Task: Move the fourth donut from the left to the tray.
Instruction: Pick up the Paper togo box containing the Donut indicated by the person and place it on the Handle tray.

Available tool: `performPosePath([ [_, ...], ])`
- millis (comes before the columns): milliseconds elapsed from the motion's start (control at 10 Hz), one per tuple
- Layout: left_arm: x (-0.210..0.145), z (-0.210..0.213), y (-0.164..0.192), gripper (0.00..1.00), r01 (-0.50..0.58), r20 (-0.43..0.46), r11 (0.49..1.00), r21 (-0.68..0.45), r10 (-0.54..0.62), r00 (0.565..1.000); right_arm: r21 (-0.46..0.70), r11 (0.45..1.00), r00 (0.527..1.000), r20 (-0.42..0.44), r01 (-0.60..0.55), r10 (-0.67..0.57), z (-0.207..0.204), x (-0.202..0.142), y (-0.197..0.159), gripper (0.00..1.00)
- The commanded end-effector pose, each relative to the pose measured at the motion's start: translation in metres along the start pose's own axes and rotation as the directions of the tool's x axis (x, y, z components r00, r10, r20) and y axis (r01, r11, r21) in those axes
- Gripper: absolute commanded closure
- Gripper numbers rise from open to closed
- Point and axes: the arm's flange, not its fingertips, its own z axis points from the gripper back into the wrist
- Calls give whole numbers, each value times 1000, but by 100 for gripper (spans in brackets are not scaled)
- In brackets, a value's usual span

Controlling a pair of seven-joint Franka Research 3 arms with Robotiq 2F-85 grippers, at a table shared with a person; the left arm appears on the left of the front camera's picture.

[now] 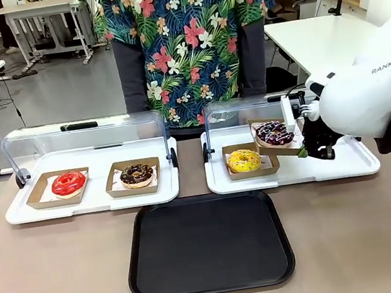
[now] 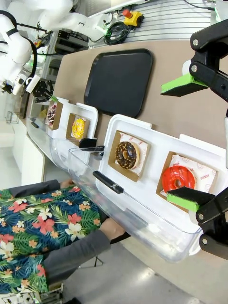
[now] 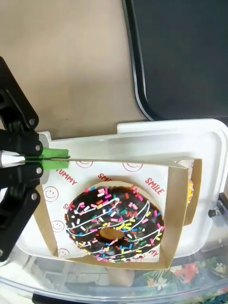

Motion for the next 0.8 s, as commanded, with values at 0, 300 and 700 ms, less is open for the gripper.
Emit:
performPosePath([
  [0, 2, 0, -2, 0, 5, 6, 1000, -5, -5, 1000, -56, 998, 1000, -27, 11, -13, 9, 16, 11, 98],
  [300, 2, 0, -2, 0, 5, 6, 1000, -5, -5, 1000, -78, 996, 993, -110, 42, -50, 16, 64, 66, 98],
  [700, 2, 0, -2, 0, 5, 6, 1000, -5, -5, 1000, -24, 999, 995, -95, 21, -24, 11, 109, 132, 98],
])
